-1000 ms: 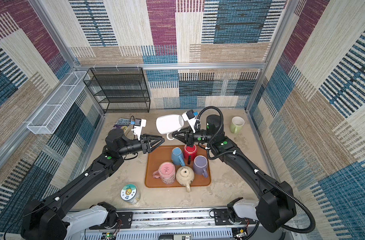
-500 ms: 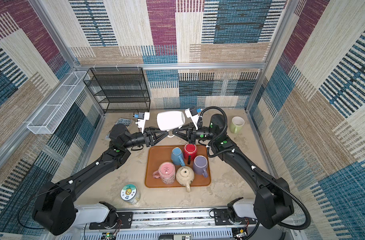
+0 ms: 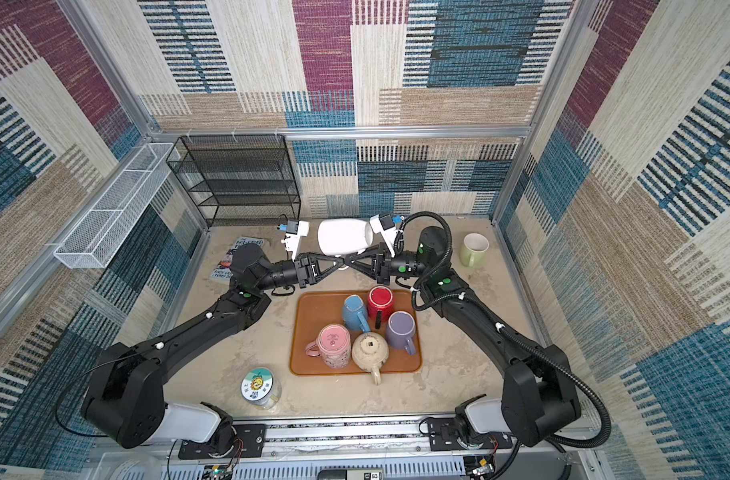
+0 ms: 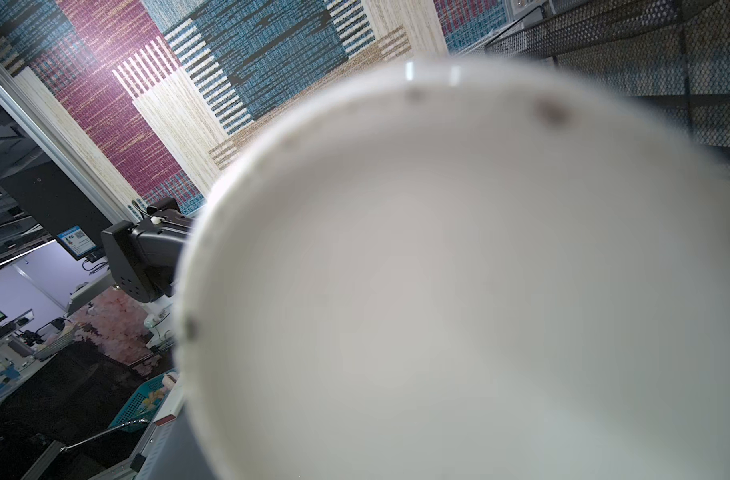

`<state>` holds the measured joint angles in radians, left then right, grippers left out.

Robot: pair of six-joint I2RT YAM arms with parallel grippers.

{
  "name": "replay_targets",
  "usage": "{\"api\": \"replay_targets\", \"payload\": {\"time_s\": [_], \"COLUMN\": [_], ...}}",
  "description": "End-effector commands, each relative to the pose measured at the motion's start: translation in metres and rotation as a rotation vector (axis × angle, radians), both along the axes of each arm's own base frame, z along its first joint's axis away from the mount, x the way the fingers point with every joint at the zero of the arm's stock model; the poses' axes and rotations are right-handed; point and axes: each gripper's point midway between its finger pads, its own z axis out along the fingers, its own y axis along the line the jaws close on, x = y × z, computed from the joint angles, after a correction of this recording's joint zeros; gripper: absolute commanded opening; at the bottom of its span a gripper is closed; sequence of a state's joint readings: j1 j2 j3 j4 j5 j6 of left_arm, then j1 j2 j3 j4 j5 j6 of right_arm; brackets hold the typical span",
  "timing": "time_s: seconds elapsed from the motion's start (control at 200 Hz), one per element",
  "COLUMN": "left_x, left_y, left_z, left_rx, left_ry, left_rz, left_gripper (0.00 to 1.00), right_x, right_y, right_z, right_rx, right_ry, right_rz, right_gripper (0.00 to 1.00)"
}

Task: Turn the mug right side up
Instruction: 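Close the left gripper on the white mug held by the right gripper, then open the right gripper and withdraw it while the left gripper holds the mug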

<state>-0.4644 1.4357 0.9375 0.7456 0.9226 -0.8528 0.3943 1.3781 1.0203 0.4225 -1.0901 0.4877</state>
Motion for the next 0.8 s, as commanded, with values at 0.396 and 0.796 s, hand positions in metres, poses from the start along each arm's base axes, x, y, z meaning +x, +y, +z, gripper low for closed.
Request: {"api": "replay_targets", "payload": {"time_s": [0.396,0.796], "left_x": [0.001,0.033], "left_y": [0.002,0.006], "left_z": [0.016,-0.017], "left_rx": [-0.014,0.188], "left_ry": [-0.109,-0.031], "left_rz": [0.032,0.184], "left_gripper": [0.0,0.0], "right_x": [0.017,0.035], "right_y": [-0.005,-0.036], "right_z": [-0.019,-0.043], "right_rx": [-0.014,-0.039], "right_ry": [0.048,0.139], "right_rz": [-0.02,-0.231], "right_gripper": [0.2,0.68]}}
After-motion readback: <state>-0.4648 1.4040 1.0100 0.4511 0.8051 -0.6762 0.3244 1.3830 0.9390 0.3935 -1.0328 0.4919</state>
